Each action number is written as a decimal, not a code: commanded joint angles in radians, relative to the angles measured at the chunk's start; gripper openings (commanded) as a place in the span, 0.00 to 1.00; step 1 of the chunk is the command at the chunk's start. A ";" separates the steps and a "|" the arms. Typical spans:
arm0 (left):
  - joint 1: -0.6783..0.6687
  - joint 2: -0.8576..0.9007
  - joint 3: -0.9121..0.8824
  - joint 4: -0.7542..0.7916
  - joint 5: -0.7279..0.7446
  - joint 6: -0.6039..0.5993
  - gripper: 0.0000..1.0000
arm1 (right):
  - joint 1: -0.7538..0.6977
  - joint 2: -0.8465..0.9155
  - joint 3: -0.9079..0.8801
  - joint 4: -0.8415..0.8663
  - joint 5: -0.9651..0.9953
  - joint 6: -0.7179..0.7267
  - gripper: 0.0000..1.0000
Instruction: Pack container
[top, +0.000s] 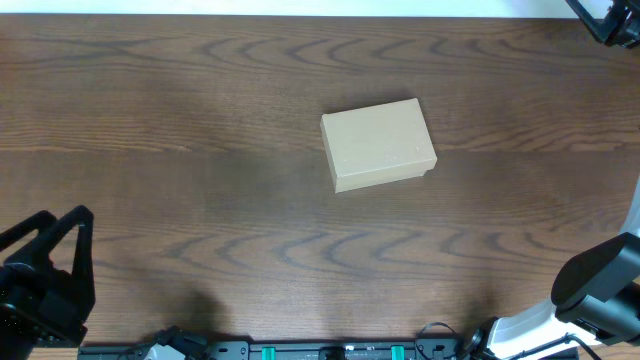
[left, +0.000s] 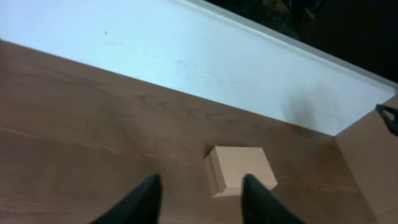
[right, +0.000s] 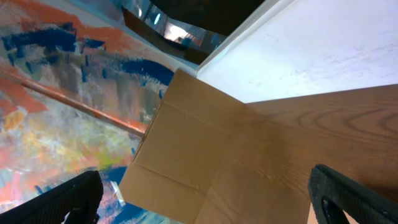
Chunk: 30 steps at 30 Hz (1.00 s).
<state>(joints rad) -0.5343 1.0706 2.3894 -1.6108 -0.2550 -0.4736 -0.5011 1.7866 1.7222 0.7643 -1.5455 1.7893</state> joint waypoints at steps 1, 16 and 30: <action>-0.005 -0.007 -0.005 -0.078 -0.014 0.002 0.47 | -0.004 -0.009 0.020 0.003 -0.011 -0.010 0.99; -0.005 -0.007 -0.005 -0.078 0.038 0.008 0.95 | -0.004 -0.009 0.020 0.003 -0.011 -0.010 0.99; -0.005 -0.005 -0.005 0.066 -0.026 0.222 0.95 | -0.004 -0.009 0.020 0.003 -0.011 -0.010 0.99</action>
<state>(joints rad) -0.5343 1.0691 2.3890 -1.5803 -0.2504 -0.3668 -0.5011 1.7866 1.7222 0.7643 -1.5455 1.7893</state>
